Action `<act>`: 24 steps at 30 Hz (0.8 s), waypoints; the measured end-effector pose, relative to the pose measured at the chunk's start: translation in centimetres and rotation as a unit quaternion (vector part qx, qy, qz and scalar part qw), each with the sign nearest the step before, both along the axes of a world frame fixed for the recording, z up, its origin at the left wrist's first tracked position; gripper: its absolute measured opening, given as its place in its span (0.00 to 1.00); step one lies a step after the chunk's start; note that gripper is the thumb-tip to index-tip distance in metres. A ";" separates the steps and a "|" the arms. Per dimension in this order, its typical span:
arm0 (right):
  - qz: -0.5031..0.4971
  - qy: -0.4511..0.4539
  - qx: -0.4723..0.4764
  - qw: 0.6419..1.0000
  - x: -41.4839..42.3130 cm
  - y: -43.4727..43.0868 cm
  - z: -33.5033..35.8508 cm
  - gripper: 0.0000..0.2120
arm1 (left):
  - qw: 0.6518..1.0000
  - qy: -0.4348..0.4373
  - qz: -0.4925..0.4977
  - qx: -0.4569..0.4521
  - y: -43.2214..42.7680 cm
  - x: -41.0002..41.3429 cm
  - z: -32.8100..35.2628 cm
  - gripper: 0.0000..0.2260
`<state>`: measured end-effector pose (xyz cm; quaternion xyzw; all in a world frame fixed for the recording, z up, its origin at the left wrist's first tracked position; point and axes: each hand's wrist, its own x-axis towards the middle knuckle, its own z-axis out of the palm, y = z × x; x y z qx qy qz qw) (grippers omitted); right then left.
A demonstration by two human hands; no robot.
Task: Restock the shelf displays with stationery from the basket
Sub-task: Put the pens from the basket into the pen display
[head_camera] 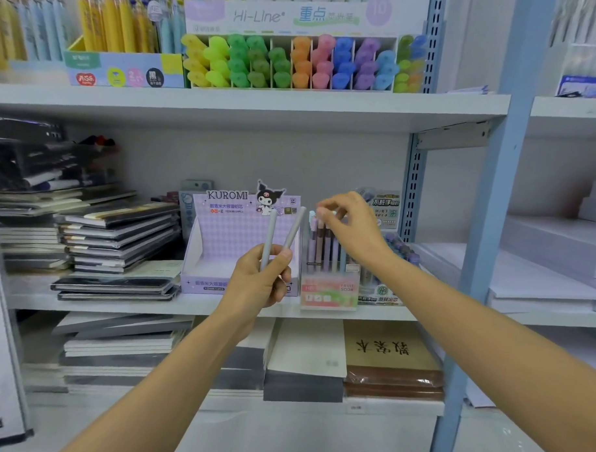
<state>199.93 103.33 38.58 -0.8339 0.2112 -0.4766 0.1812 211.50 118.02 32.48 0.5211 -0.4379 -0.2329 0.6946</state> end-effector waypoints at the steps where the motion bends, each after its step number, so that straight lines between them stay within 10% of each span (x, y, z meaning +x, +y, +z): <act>1: 0.046 -0.031 0.033 0.998 -0.5 0.5 0.4 0.10 | 1.000 -0.006 -0.004 0.000 0.1 -0.2 0.1 0.06; 9: 0.250 -0.036 0.184 0.950 -3.4 2.5 1.6 0.08 | 0.998 -0.055 -0.036 0.004 0.8 -1.9 1.3 0.08; 15: 0.300 -0.144 0.270 0.904 -5.8 1.8 1.6 0.05 | 0.996 0.085 -0.001 -0.022 1.7 -2.4 2.6 0.07; 24: 0.327 0.090 0.250 0.907 -7.9 1.9 -1.0 0.05 | 0.978 0.161 0.037 -0.127 1.5 -4.3 3.8 0.03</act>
